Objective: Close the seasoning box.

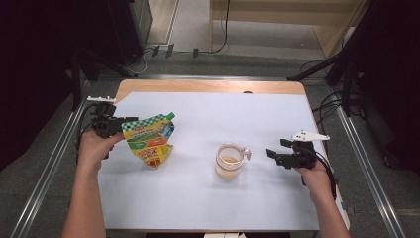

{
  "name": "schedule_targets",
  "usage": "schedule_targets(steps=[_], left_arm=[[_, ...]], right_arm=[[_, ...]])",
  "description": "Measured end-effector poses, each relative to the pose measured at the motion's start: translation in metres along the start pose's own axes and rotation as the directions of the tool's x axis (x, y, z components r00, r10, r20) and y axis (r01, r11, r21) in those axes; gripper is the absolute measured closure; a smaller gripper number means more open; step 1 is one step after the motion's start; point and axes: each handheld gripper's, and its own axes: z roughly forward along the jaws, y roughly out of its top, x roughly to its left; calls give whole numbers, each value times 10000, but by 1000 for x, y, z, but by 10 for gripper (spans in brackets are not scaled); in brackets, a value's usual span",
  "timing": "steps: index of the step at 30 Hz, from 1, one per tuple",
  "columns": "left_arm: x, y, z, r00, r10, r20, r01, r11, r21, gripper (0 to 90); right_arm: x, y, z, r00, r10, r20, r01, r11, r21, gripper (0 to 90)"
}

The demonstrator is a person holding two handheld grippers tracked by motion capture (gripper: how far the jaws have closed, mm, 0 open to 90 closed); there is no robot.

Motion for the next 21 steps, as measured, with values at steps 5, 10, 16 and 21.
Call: schedule_targets(steps=[5, 10, 16, 21], left_arm=[[0, 0, 1, 10000, -59, 10, 59, 10000, -1, 427], [1, -1, 1, 9999, -107, -74, 107, 9999, -19, 424], [2, -1, 2, 9999, -139, -39, 139, 9999, -15, 416], [3, -2, 5, 9994, -243, -249, 238, 9996, -180, 409]], right_arm=[[1, 0, 2, 10000, -26, -65, 26, 10000, 82, 252], [3, 0, 3, 9999, -74, -87, 75, 9999, 127, 251], [2, -1, 3, 10000, -48, -71, 49, 9999, 145, 251], [2, -1, 4, 10000, -67, -70, 68, 9998, 178, 249]])
